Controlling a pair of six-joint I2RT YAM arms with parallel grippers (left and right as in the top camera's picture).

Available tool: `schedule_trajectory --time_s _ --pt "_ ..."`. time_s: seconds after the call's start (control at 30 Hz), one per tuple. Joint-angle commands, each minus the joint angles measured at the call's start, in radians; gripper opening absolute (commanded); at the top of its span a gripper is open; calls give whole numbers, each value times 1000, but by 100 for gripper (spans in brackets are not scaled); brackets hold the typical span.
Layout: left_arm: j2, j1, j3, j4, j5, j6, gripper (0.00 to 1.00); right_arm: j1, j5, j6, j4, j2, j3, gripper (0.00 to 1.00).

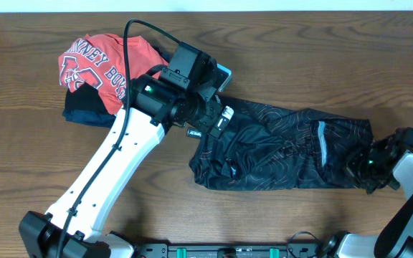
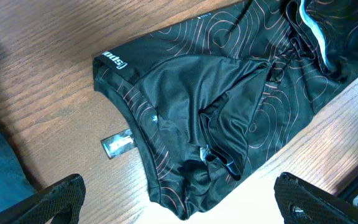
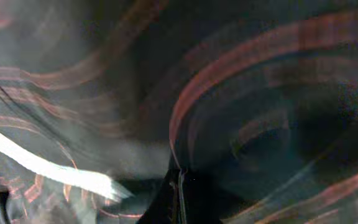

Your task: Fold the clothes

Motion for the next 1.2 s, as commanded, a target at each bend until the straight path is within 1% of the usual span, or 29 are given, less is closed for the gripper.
schedule_trajectory --time_s 0.0,0.2,0.33,0.4,0.43,0.47,0.53,0.67,0.77,0.83,0.87,0.97,1.03,1.1,1.17 --pt "-2 4 12 -2 -9 8 98 4 5 -51 -78 -10 82 1" --pt "-2 4 12 -2 -9 8 98 5 73 -51 -220 -43 208 1" --pt "-2 4 12 -2 -9 8 98 5 145 -50 -269 -48 222 1" --pt "-2 4 12 0 -9 8 98 5 157 -45 -249 -48 205 2" --pt "-2 4 12 1 -9 8 99 4 164 -38 -227 -47 195 3" --pt "-2 4 12 3 -9 8 98 5 172 -33 -193 -47 178 6" --pt "-2 4 12 7 -9 8 98 5 182 9 -121 -47 143 8" --pt "-2 4 12 9 -9 8 98 5 197 46 13 -47 64 6" --pt "-2 4 12 4 -9 8 98 5 225 55 8 -47 26 5" --pt "-2 4 12 3 -9 8 98 5 230 55 -38 -47 13 1" --pt "-2 4 12 3 -9 9 98 5 230 55 -79 -47 13 1" --pt "-2 4 12 3 -9 9 98 3 175 37 -179 -49 21 1" --pt "-2 4 12 5 -9 9 99 -1 137 7 -190 -53 35 1" --pt "-2 4 12 9 -9 9 98 -16 132 6 -173 -55 60 4" --pt "-2 4 12 13 -9 9 98 -40 124 6 -155 -55 91 11"
